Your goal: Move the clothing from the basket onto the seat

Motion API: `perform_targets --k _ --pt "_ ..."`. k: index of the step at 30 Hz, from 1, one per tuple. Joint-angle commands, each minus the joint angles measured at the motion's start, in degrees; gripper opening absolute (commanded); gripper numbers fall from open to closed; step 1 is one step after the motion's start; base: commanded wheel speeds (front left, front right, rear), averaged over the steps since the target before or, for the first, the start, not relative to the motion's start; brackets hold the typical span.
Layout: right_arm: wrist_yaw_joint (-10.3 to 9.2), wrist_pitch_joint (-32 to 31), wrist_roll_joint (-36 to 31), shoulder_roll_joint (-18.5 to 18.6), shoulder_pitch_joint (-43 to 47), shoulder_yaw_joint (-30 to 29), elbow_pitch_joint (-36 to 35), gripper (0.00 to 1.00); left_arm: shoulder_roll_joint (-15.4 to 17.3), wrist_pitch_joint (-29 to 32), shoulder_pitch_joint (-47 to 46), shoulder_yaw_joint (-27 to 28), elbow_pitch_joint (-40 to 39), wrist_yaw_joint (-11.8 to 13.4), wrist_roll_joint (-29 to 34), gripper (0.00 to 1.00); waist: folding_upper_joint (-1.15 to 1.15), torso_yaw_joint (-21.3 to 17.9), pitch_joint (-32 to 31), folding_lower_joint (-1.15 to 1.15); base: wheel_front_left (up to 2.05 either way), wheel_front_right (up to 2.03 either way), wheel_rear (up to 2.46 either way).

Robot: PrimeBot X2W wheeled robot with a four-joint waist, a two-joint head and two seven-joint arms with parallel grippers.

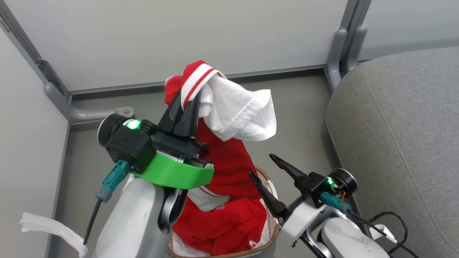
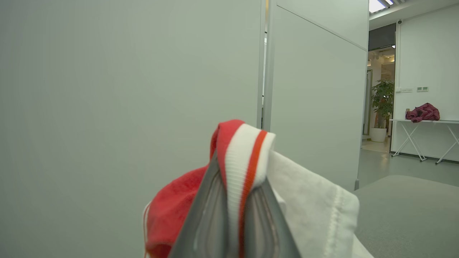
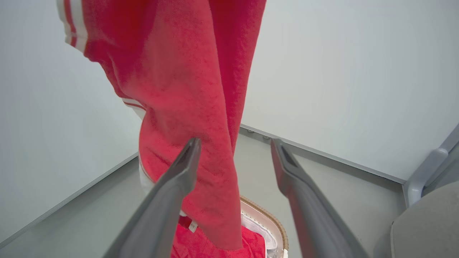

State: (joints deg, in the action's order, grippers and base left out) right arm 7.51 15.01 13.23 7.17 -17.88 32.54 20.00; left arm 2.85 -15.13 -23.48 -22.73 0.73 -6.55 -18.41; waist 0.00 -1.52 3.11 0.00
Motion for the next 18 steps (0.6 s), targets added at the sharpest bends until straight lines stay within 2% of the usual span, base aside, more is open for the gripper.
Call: perform_targets --k 1,9,18 --pt "-0.04 0.25 0.48 0.12 -1.69 1.11 0.60 1.00 0.13 -0.03 0.62 -0.46 0.22 0.10 -0.67 0.00 0.00 0.41 0.06 0.00 0.00 0.00 0.00" --pt "-0.04 0.25 0.40 -1.50 -9.88 7.93 7.23 1.00 0.13 -0.03 0.35 -5.08 0.31 0.55 -3.09 0.00 0.00 3.12 0.54 0.00 0.00 0.00 0.00" --pt "-0.05 0.25 -3.17 -3.51 -11.46 3.25 10.42 1.00 0.12 -0.04 0.01 -9.93 0.18 0.96 -4.82 0.00 0.00 6.14 2.29 0.00 0.00 0.00 0.00"
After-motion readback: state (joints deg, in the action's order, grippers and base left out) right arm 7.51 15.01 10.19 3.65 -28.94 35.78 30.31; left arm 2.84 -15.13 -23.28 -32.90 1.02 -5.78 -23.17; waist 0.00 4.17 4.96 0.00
